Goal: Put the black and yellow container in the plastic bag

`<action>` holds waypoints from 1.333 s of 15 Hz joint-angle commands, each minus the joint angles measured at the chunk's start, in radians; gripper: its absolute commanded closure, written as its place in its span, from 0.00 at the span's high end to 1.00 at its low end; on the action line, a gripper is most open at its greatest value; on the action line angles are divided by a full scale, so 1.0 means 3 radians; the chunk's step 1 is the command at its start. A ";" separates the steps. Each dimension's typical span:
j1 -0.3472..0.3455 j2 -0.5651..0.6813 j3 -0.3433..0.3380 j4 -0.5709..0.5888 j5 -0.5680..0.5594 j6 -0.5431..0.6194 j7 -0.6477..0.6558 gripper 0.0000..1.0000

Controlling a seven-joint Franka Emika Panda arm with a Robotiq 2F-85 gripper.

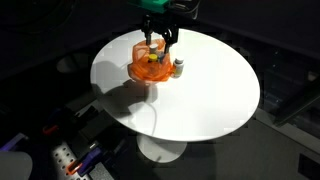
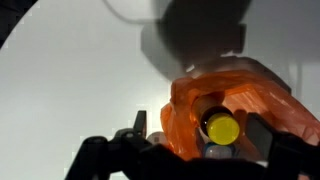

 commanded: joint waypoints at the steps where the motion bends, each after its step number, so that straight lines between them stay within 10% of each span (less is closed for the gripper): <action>1: -0.0017 -0.0480 0.0001 -0.0488 0.0050 -0.0059 0.0050 1.00; 20: -0.0055 -0.1985 -0.0017 -0.0976 0.0144 -0.0622 0.0608 1.00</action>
